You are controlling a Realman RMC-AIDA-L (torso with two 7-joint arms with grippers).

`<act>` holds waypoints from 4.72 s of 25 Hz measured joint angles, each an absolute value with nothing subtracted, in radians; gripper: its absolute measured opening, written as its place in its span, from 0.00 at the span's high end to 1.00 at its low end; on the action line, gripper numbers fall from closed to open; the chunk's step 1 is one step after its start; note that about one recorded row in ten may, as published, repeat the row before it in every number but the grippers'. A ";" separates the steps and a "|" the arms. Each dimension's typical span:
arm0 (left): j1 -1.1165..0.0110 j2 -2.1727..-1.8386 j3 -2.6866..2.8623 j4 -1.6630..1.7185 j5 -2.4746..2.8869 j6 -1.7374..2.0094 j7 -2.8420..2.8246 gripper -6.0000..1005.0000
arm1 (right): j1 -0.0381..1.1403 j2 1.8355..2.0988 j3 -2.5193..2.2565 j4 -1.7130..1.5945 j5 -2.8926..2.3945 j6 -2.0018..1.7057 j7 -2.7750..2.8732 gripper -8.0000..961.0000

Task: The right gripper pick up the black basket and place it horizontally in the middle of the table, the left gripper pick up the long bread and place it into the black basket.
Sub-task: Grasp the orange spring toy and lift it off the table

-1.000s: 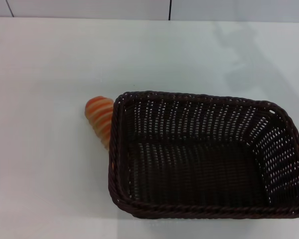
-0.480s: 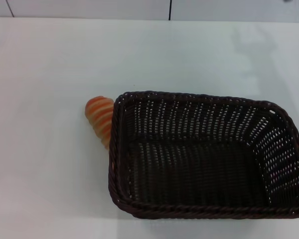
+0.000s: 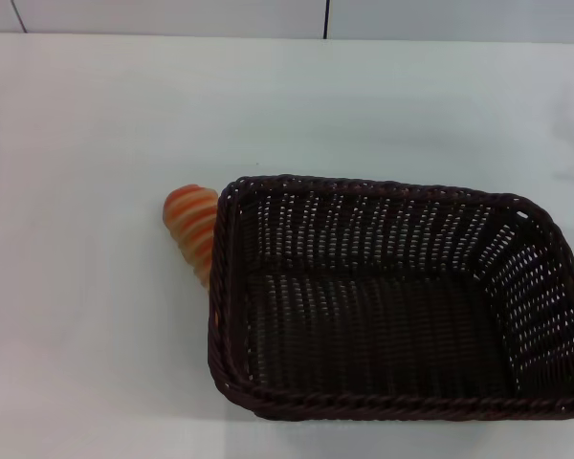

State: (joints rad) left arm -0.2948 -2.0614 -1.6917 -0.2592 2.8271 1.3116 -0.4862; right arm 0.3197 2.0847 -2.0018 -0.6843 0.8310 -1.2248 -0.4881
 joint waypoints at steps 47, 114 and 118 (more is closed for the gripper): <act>-0.380 -2.066 -1.619 -1.662 2.873 -1.181 -0.445 0.19 | 0.474 2.029 -1.890 -0.269 0.947 -1.267 -0.275 0.39; -0.620 -2.069 -1.472 -1.250 2.766 -1.234 -0.883 0.26 | 0.486 1.985 -1.892 -0.236 0.691 -1.287 -0.227 0.39; -0.621 -2.068 -1.471 -1.250 2.768 -1.232 -0.882 0.26 | 0.486 1.985 -1.892 -0.236 0.688 -1.287 -0.227 0.39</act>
State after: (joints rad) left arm -0.6210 -2.0683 -1.4711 -1.2497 2.7678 -1.2324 -0.8817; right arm 0.4863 1.9850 -1.8920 -0.2364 0.6881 -1.2870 -0.2271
